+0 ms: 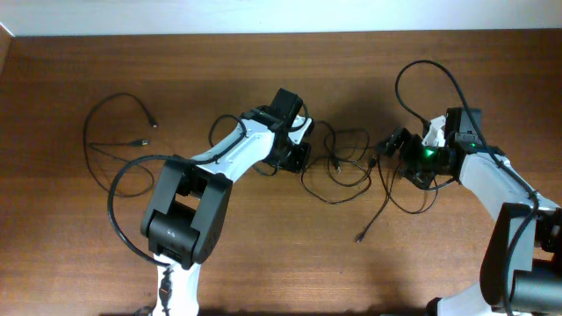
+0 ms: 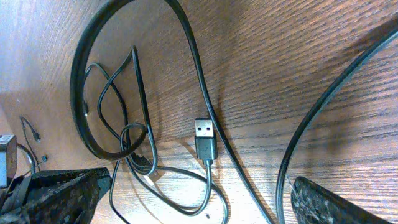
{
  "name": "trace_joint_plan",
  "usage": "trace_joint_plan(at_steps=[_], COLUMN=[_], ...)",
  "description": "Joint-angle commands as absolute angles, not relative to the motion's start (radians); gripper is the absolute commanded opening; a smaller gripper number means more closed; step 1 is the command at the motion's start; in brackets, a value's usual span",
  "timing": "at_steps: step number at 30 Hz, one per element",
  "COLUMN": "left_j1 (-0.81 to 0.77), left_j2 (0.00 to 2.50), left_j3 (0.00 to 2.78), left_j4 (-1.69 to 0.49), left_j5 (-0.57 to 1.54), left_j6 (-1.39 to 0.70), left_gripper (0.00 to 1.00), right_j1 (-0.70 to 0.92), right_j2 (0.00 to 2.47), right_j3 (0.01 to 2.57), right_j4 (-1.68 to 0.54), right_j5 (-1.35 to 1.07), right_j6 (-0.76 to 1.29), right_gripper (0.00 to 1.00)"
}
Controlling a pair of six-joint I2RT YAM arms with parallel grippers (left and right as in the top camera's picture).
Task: Untangle cables
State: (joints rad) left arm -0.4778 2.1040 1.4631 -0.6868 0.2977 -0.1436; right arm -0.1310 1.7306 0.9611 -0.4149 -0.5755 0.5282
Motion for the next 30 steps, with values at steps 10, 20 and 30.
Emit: trace_joint_plan(at_steps=[10, 20, 30], left_j1=[-0.480, -0.482, -0.459], left_j2=[2.114, 2.114, 2.114], left_j3=[1.473, 1.473, 1.473], left_j4=[-0.684, -0.669, -0.669], left_j5=[0.292, 0.291, 0.288], left_j6=[-0.149, -0.150, -0.150], left_gripper=[0.22, 0.22, 0.22], right_j1=[0.019, 0.019, 0.012], right_j2=[1.833, 1.834, 1.398], right_j3=[0.952, 0.952, 0.954], right_j4=[-0.180, -0.164, -0.400], right_j5=[-0.625, -0.411, -0.589], right_j6=[0.554, 0.566, 0.477], right_gripper=[1.00, 0.31, 0.04])
